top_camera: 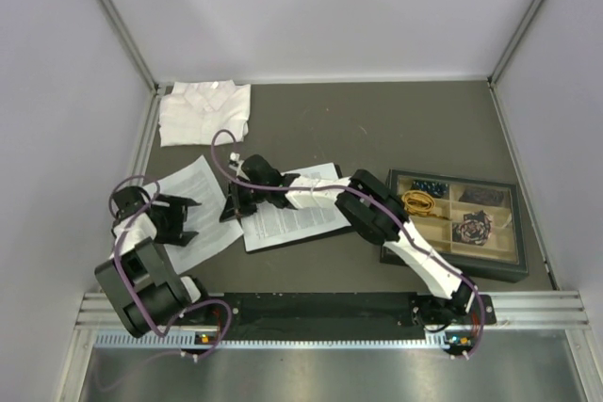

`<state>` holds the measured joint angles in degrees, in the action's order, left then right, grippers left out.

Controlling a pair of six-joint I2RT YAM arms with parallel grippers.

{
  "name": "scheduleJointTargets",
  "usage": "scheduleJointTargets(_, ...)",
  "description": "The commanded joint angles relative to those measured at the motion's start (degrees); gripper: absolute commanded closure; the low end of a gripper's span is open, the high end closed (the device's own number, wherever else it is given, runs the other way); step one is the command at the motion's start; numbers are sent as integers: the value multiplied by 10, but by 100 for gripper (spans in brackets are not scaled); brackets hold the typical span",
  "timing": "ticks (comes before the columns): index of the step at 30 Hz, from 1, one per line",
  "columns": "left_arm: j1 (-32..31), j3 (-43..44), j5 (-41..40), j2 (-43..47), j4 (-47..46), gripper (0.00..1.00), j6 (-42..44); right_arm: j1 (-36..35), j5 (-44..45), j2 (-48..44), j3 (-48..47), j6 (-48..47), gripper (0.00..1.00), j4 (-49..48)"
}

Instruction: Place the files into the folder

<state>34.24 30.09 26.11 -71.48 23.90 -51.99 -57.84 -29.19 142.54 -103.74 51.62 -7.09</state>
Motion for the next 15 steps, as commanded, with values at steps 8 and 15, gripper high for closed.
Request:
scheduleJointTargets(8,-165,126,-105,151,27,16,107,11,33,-112,-107,-382,100,364)
scheduleJointTargets(15,-234,133,-100,196,16,14,126,42,69,-202,-30,-630,100,554)
